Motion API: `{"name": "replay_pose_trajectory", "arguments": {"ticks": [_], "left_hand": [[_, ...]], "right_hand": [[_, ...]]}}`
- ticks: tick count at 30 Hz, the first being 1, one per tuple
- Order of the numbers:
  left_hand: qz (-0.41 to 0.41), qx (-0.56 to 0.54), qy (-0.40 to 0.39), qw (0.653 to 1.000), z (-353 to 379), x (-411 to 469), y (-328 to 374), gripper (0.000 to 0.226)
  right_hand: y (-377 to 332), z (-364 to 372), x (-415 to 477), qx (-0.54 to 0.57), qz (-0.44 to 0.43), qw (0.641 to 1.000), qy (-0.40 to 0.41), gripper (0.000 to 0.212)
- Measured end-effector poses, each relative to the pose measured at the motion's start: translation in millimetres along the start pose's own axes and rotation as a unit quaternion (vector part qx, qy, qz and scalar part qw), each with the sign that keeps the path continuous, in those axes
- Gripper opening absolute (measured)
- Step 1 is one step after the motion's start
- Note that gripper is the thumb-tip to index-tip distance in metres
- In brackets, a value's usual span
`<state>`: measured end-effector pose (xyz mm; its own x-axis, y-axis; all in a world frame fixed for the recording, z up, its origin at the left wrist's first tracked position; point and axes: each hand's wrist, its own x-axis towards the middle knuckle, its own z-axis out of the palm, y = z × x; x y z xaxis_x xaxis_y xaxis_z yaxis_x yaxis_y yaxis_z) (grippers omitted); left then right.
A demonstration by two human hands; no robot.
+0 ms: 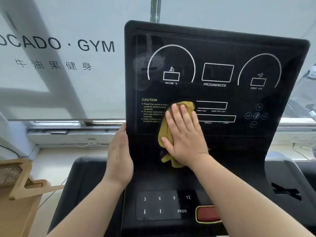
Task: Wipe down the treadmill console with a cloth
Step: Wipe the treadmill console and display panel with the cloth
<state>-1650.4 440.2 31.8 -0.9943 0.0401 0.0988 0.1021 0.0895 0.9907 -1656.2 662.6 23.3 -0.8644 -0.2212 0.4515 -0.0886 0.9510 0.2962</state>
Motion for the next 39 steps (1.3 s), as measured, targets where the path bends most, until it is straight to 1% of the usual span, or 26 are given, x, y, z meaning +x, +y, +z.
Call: {"name": "replay_pose_trajectory", "arguments": {"ticks": [4, 7, 8, 10, 12, 15, 17, 19, 22, 24, 26, 28, 31, 35, 37, 39], "left_hand": [[-0.032, 0.016, -0.038, 0.999, -6, -4, 0, 0.087], [-0.044, 0.025, -0.045, 0.998, -11, -6, 7, 0.096], [-0.042, 0.028, -0.049, 0.998, -13, -7, 8, 0.098], [-0.026, 0.033, -0.058, 0.997, -16, -10, 10, 0.096], [-0.016, 0.052, -0.046, 0.997, -16, -14, 12, 0.087], [-0.014, 0.121, 0.027, 0.992, -8, -19, 18, 0.086], [-0.002, 0.154, 0.075, 0.985, 1, -21, 25, 0.087], [0.037, 0.201, 0.097, 0.974, 14, -22, 33, 0.084], [0.109, 0.281, 0.096, 0.949, 40, -21, 39, 0.077], [0.143, 0.316, 0.075, 0.935, 59, -20, 41, 0.074], [0.161, 0.351, 0.054, 0.921, 78, -18, 42, 0.072], [0.154, 0.375, 0.041, 0.913, 95, -19, 41, 0.073], [0.111, 0.403, 0.026, 0.908, 115, -27, 34, 0.079], [0.07, 0.435, 0.005, 0.898, 127, -32, 33, 0.086], [0.055, 0.446, 0.001, 0.894, 128, -31, 39, 0.089], [0.048, 0.448, 0.002, 0.893, 129, -31, 43, 0.091]], "right_hand": [[56, -9, -7, -0.003, 0.108, 0.994, -0.015, 0.092], [81, -28, 19, 0.02, 0.213, 0.976, -0.027, 0.093], [85, -36, 33, 0.029, 0.235, 0.971, -0.022, 0.093], [88, -52, 63, 0.037, 0.238, 0.971, -0.006, 0.093], [86, -63, 88, 0.028, 0.205, 0.978, 0.009, 0.093], [74, -67, 103, 0.007, 0.132, 0.991, 0.025, 0.093], [61, -60, 95, -0.011, 0.046, 0.999, 0.026, 0.093], [48, -45, 74, -0.023, -0.048, 0.998, 0.018, 0.091], [43, -20, 38, -0.027, -0.136, 0.99, 0.009, 0.082], [51, -9, 18, -0.026, -0.162, 0.986, 0.011, 0.075], [62, -1, -2, -0.018, -0.164, 0.986, 0.019, 0.07], [75, 5, -23, -0.004, -0.141, 0.99, 0.028, 0.068], [100, 13, -51, 0.011, -0.074, 0.997, 0.029, 0.069], [152, 11, -63, 0.026, 0.037, 0.999, 0.028, 0.087], [177, 3, -53, 0.041, 0.096, 0.994, 0.032, 0.096], [198, -7, -33, 0.061, 0.14, 0.987, 0.04, 0.1]]}}
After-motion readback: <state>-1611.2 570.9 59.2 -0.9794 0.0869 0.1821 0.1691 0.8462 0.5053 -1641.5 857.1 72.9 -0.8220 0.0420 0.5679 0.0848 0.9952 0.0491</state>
